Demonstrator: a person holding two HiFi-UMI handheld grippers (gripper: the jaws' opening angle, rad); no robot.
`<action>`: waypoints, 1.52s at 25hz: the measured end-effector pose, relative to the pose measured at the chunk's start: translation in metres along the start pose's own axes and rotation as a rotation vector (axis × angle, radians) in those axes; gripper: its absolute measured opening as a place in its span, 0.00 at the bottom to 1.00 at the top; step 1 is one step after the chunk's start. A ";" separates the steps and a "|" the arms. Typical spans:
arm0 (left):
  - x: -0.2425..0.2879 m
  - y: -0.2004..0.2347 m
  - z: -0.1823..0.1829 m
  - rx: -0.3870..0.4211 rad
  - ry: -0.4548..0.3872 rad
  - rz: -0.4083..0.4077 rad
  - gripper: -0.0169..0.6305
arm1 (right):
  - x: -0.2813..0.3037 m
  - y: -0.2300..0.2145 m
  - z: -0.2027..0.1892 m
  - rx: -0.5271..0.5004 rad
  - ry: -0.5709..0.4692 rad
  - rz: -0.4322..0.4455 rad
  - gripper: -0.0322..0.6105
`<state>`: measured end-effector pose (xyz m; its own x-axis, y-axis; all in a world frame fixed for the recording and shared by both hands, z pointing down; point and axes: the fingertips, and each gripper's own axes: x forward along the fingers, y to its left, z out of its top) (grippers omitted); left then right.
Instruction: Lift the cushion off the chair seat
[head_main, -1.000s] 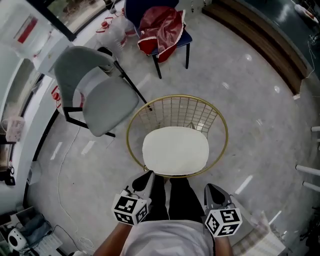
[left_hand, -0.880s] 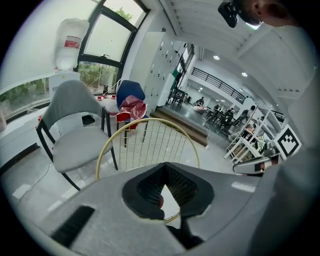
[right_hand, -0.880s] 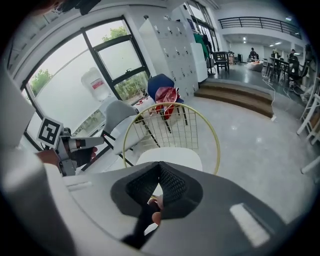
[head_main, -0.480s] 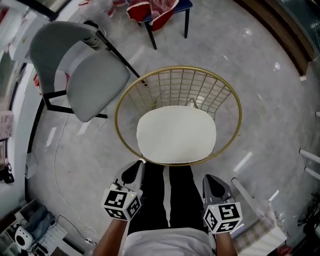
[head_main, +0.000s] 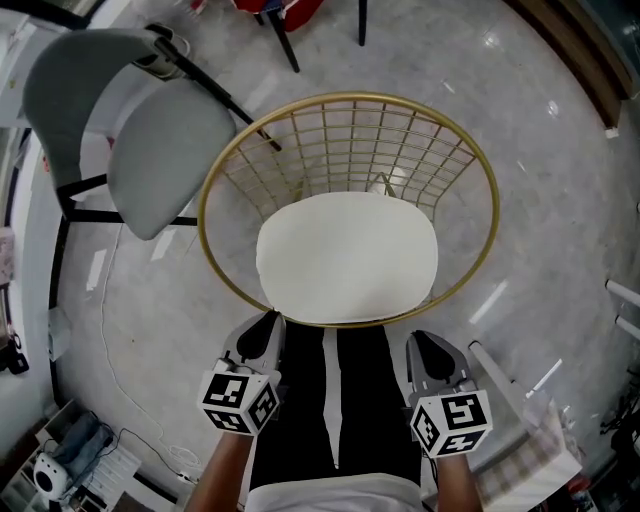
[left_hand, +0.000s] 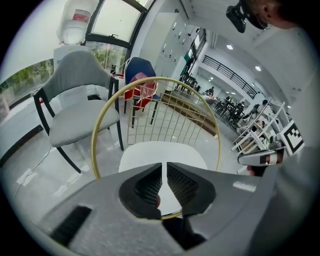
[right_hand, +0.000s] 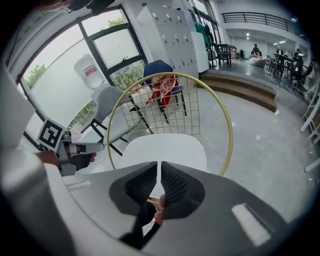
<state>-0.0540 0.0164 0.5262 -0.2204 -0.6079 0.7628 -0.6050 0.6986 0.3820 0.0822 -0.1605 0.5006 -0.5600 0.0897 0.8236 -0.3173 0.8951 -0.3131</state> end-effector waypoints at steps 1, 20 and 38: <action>0.004 0.003 -0.002 0.001 0.005 0.004 0.08 | 0.005 -0.002 -0.002 0.002 0.002 -0.001 0.10; 0.075 0.074 -0.020 -0.010 0.083 0.086 0.25 | 0.089 -0.039 -0.018 0.002 0.073 -0.027 0.21; 0.127 0.108 -0.034 -0.058 0.242 0.229 0.49 | 0.126 -0.079 -0.012 0.024 0.137 -0.092 0.42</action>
<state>-0.1214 0.0271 0.6822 -0.1530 -0.3303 0.9314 -0.5146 0.8313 0.2103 0.0463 -0.2149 0.6352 -0.4190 0.0676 0.9055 -0.3819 0.8916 -0.2433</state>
